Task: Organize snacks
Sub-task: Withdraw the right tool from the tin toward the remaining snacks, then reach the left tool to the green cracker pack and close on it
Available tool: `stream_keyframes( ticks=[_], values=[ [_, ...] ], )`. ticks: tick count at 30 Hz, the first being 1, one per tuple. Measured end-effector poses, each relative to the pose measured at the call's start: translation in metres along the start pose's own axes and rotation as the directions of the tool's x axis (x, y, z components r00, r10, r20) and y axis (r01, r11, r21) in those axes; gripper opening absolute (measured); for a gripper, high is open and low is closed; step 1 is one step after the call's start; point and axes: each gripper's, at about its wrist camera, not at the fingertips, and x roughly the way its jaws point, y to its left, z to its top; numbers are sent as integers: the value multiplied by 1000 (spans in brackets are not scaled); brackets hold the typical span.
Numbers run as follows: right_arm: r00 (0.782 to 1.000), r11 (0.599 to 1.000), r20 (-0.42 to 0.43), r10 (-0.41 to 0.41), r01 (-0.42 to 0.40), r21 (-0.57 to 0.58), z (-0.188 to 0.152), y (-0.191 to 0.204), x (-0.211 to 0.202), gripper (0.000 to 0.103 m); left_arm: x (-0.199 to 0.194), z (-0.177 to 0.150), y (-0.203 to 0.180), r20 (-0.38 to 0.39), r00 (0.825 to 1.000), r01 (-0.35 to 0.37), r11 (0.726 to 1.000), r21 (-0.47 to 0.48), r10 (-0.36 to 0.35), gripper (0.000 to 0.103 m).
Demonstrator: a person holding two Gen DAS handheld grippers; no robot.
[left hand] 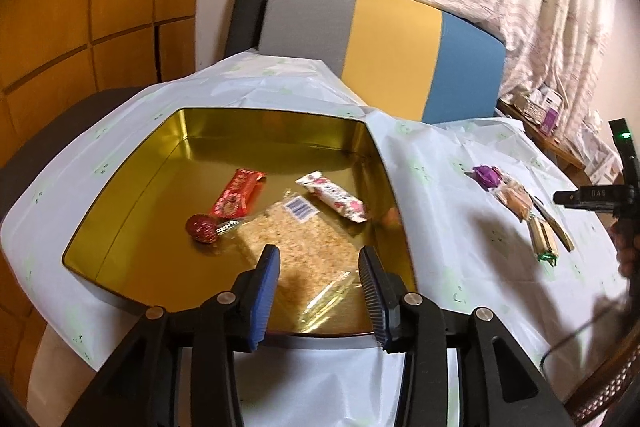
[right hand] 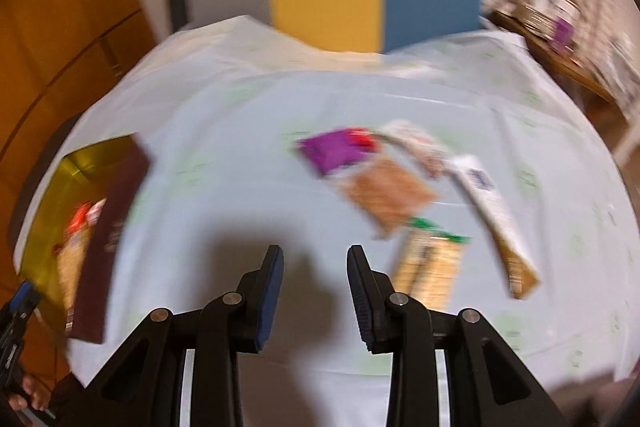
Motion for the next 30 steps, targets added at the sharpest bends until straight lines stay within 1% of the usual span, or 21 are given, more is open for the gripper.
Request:
stream_keyframes(
  ticks=[1, 3, 6, 10, 13, 16, 18, 22, 24, 25, 28, 30],
  values=[
    [1000, 999, -2, -30, 30, 27, 2, -17, -1, 34, 0, 1, -4, 1, 1000, 6, 1000, 11, -6, 45],
    [998, 996, -9, -59, 59, 67, 4, -45, -1, 34, -1, 2, -11, -1, 1000, 17, 999, 29, -17, 48],
    [993, 984, -29, -116, 119, 132, 7, -85, 2, 35, -2, 4, -21, -3, 1000, 28, 998, 60, -28, 48],
    [982, 964, -80, -173, 185, 193, 9, -130, 15, 36, -3, 5, -35, -12, 999, 45, 994, 96, -44, 48],
    [979, 954, -105, -173, 194, 231, 9, -155, 25, 39, -3, 6, -46, -22, 998, 59, 991, 121, -57, 49],
    [977, 942, -102, -190, 210, 262, 9, -166, 33, 40, -1, 5, -58, -33, 997, 74, 986, 146, -70, 49],
    [977, 936, -111, -180, 205, 288, 8, -172, 38, 40, 0, 4, -66, -43, 996, 90, 983, 163, -84, 51],
    [980, 938, -106, -170, 193, 286, 7, -171, 37, 40, 7, 1, -81, -73, 991, 121, 977, 176, -110, 51],
    [975, 933, -112, -191, 216, 289, 8, -172, 39, 40, 11, 0, -93, -90, 988, 139, 971, 192, -123, 51],
    [973, 928, -114, -200, 226, 297, 9, -174, 41, 40, 13, -1, -99, -99, 986, 149, 968, 203, -131, 51],
    [978, 909, -109, -177, 205, 364, 7, -185, 36, 40, 20, 1, -115, -126, 980, 182, 957, 224, -157, 51],
    [976, 899, -108, -190, 217, 381, 6, -189, 34, 40, 29, 4, -126, -158, 971, 211, 951, 226, -178, 51]
  ],
)
